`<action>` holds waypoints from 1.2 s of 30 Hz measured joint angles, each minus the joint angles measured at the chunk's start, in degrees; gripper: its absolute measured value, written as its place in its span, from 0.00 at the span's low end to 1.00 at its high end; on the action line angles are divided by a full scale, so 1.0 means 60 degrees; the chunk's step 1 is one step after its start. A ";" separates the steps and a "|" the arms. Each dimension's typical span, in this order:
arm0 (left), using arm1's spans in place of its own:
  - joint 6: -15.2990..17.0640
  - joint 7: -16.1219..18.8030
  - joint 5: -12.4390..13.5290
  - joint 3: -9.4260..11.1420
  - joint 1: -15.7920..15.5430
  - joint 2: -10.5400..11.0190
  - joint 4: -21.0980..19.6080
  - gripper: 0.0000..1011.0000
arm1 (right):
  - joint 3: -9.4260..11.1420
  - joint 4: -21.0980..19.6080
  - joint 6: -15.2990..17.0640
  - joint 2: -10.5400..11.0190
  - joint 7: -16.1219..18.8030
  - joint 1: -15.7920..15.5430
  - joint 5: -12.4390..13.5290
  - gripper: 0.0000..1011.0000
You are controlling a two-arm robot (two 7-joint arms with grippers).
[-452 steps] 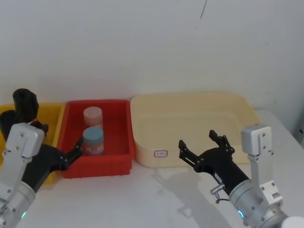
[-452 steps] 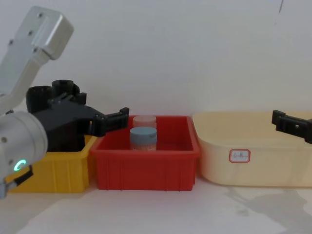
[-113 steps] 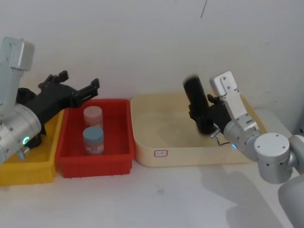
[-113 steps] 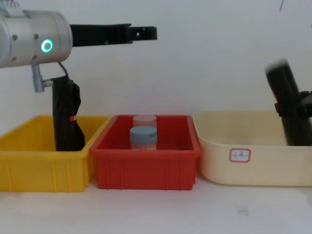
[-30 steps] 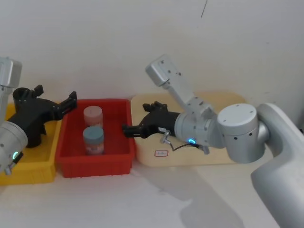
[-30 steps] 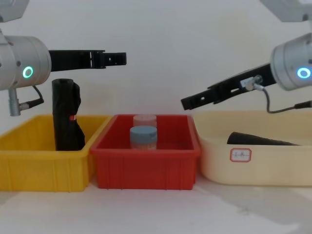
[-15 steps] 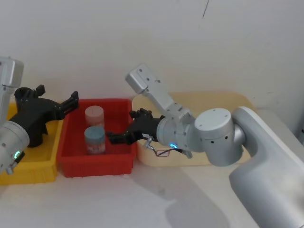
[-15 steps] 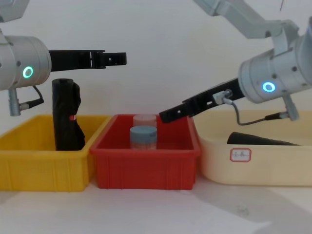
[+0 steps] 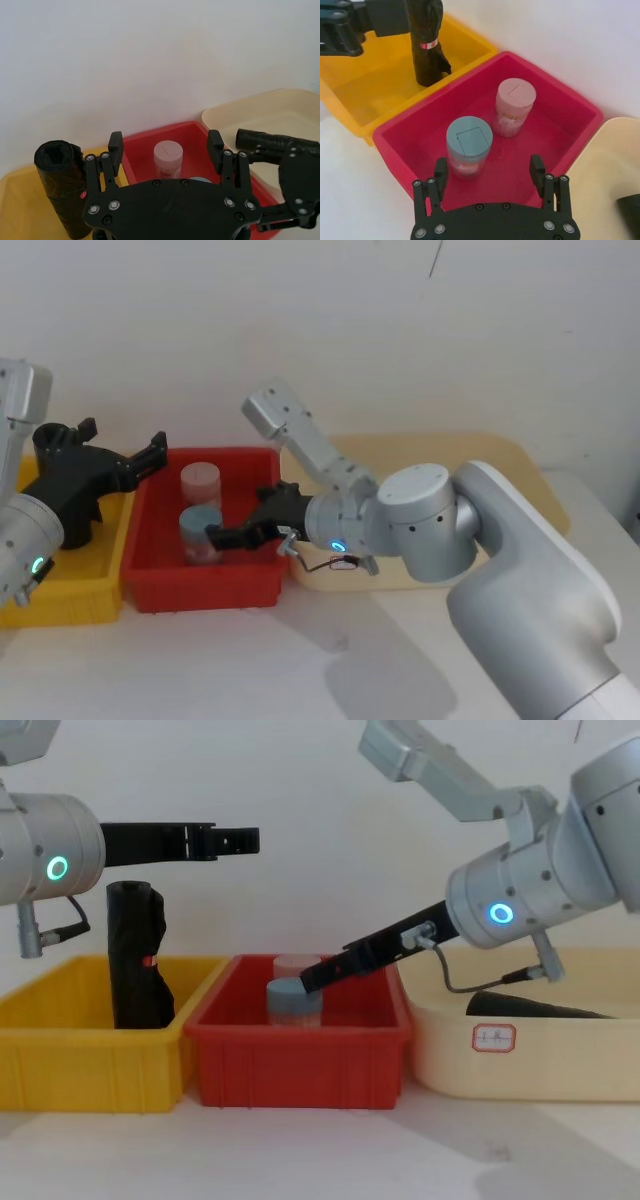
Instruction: Pick up the garbage bag with the one hand and transfer it to the other hand.
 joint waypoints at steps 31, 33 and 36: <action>0.0000 0.0000 0.0000 0.0000 0.0000 0.0000 0.0000 0.99 | -0.0196 0.2413 0.0053 -0.1128 -0.0014 0.1051 0.0406 0.99; -0.0001 0.0000 0.0000 0.0000 0.0000 0.0001 0.0000 0.99 | -0.0194 0.2453 0.0034 -0.1145 -0.0037 0.1076 0.0413 0.99; -0.0001 0.0000 0.0000 0.0001 0.0000 0.0000 0.0000 0.99 | -0.0189 0.2517 0.0002 -0.1178 -0.0070 0.1114 0.0432 0.99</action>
